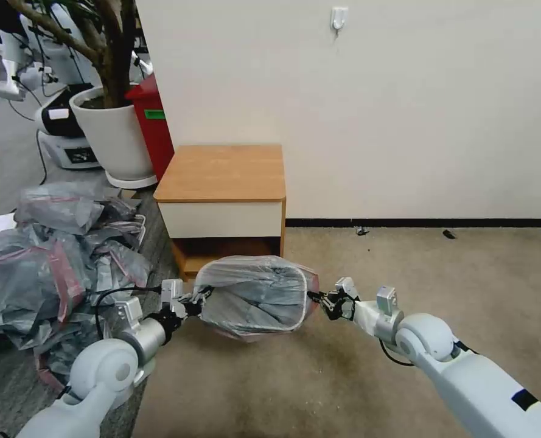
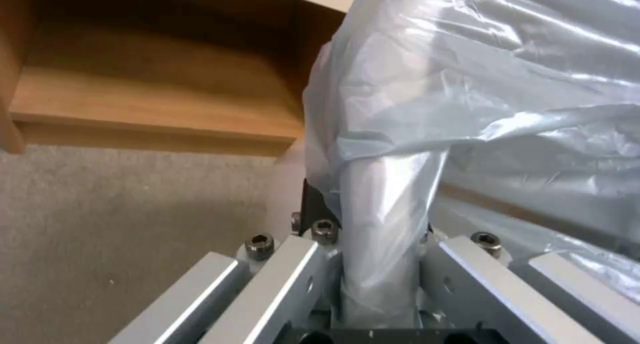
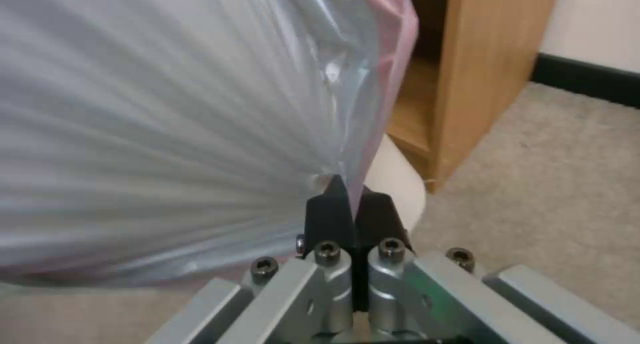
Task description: Pick up the garbage bag from the table and place it over the trash can.
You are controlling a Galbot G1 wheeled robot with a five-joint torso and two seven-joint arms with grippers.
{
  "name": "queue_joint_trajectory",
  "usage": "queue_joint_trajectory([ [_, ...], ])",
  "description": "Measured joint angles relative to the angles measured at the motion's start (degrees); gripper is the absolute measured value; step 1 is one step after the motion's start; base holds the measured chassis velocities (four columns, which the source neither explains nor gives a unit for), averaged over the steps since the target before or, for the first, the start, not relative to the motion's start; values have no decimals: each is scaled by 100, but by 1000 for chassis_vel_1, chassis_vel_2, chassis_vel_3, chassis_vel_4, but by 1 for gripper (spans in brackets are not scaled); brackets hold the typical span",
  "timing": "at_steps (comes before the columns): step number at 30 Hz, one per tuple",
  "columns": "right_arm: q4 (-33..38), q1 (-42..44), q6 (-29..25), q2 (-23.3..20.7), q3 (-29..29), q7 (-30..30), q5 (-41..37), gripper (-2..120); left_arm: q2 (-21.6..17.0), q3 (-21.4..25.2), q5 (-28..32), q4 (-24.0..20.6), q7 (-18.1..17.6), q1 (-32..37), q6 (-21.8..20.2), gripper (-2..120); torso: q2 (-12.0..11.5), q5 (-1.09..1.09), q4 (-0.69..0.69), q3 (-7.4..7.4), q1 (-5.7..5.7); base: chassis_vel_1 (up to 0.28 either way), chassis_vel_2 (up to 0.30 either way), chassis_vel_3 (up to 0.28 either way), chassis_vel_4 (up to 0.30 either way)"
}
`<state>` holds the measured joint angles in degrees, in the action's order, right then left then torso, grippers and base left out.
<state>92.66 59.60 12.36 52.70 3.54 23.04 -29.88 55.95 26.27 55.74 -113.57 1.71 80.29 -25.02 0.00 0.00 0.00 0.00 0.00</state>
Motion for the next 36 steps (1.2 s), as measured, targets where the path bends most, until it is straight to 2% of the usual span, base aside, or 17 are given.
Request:
queue_joint_trajectory([
  [7,-247,-174,-130,61,-250,-460,335,0,-6,-20,1,-18,0,14,-6,2,0,0,0,0,0,0,0,0,0],
  [20,-325,-259,-197,72,-374,-766,511,0,-28,-33,3,-23,2,22,-11,2,0,0,0,0,0,0,0,0,0],
  [24,-294,-239,-384,55,-399,-909,513,0,-29,-35,3,-12,4,10,-12,2,0,0,0,0,0,0,0,0,0],
  [27,-229,-189,-498,6,-412,-1044,474,5,-36,-23,2,34,8,-12,-13,2,0,0,0,0,0,0,0,0,0],
  [31,-109,-66,-630,-92,-380,-1127,418,25,-32,11,2,127,11,-105,-9,2,0,0,0,0,0,0,0,0,0],
  [32,-109,-66,-630,-92,-380,-1127,418,25,-32,11,2,127,11,-105,-9,2,0,0,0,0,0,0,0,0,0],
  [35,-1,98,-687,-168,-270,-1148,440,38,-16,23,5,231,-57,-190,41,2,0,0,0,0,0,0,0,0,0],
  [36,-1,98,-687,-168,-270,-1148,440,38,-16,23,5,231,-57,-190,41,2,0,0,0,0,0,0,0,0,0],
])
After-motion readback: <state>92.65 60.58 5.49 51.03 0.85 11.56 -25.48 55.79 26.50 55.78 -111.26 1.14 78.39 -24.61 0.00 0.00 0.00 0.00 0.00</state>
